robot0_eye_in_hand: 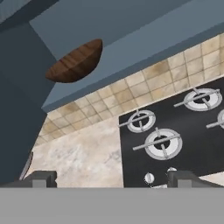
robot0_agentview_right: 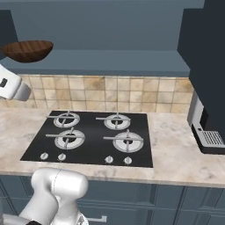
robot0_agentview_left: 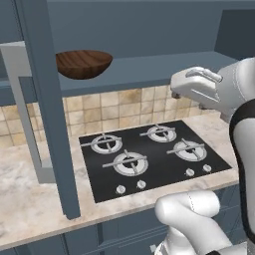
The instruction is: Pick up the bowls from the cabinet and place each bowl in front of a stool on the dining counter.
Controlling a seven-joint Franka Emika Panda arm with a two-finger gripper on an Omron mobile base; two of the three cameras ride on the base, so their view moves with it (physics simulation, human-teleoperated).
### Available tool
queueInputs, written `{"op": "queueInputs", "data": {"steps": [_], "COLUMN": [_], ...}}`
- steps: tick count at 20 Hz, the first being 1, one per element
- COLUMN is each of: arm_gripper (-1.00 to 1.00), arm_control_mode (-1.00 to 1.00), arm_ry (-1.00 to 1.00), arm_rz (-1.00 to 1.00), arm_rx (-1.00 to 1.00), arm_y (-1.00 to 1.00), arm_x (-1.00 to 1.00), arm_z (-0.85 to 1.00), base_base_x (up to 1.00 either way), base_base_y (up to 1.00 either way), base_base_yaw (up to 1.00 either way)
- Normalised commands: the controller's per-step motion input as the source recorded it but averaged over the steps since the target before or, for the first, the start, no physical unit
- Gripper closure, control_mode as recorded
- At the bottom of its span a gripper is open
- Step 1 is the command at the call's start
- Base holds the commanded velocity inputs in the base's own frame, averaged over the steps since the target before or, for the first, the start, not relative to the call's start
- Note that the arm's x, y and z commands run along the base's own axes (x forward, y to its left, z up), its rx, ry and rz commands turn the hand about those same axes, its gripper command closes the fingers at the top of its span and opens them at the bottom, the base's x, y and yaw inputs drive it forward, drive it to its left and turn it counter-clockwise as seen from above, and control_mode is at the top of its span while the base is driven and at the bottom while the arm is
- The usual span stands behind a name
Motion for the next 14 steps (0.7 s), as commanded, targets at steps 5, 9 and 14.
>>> {"op": "queueInputs", "data": {"steps": [5, 9, 14], "arm_gripper": [-1.00, -1.00, -1.00], "arm_control_mode": [-1.00, -1.00, -1.00], "arm_ry": [0.02, 0.00, 0.00], "arm_rz": [0.00, 0.00, 0.00], "arm_rx": [0.19, -0.02, -0.08], "arm_y": [0.04, 0.23, 0.19], "arm_x": [0.24, 0.45, 0.53], "arm_z": [0.03, 0.00, 0.01], "base_base_x": [0.00, 0.00, 0.00], "base_base_y": [0.00, 0.00, 0.00], "base_base_yaw": [0.00, 0.00, 0.00]}}
